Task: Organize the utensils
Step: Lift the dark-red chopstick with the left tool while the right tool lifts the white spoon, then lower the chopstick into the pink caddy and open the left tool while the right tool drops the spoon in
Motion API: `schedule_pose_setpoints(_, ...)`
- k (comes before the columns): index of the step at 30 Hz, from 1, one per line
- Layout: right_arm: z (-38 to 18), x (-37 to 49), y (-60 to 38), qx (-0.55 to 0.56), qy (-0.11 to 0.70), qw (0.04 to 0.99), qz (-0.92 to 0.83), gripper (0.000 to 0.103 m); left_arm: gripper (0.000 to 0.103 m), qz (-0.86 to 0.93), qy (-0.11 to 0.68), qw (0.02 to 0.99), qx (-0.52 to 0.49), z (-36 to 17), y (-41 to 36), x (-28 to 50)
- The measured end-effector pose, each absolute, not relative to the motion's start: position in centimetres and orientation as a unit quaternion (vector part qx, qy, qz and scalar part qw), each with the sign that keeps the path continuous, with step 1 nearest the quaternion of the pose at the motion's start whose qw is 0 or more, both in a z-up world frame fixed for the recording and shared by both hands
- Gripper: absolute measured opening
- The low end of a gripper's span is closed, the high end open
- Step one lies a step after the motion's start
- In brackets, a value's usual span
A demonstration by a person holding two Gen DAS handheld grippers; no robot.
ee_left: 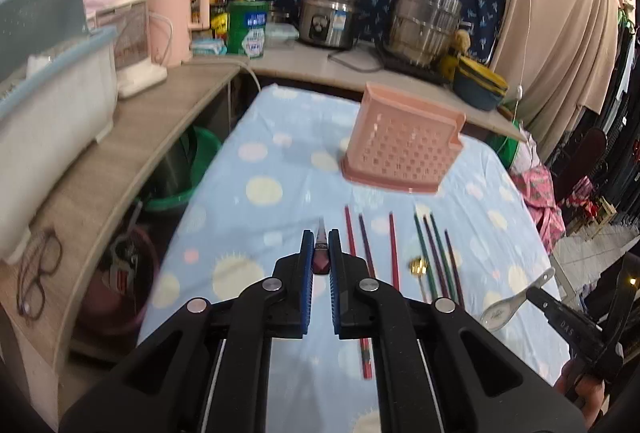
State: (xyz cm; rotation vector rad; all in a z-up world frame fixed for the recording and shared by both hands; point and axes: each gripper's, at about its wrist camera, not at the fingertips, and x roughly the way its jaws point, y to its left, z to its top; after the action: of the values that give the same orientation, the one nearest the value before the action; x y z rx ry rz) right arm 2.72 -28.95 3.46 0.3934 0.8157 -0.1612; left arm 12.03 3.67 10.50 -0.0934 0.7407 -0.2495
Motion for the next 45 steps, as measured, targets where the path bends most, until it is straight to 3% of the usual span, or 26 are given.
schedule_pose_setpoints(26, 13.4, 20.8, -32.2, 0.199, 0.267, 0.94, -0.068, 0.007, 0.007, -0.15, 0.158, 0.973, -0.073, 26.4, -3.4, 25.9)
schedule_pose_setpoints(31, 12.6, 24.1, -32.6, 0.194, 0.278, 0.938, -0.073, 0.007, 0.007, -0.143, 0.148, 0.976, -0.066, 26.3, -4.8, 28.2)
schedule_pose_setpoints(42, 8.7, 27.3, -32.1, 0.186, 0.319, 0.926, -0.074, 0.009, 0.008, -0.15, 0.212, 0.963, -0.072, 20.9, -5.2, 32.2)
schedule_pose_setpoints(45, 8.4, 27.3, -32.1, 0.185, 0.316, 0.927, -0.079, 0.014, 0.021, -0.139, 0.215, 0.964, -0.072, 20.2, -5.0, 32.6)
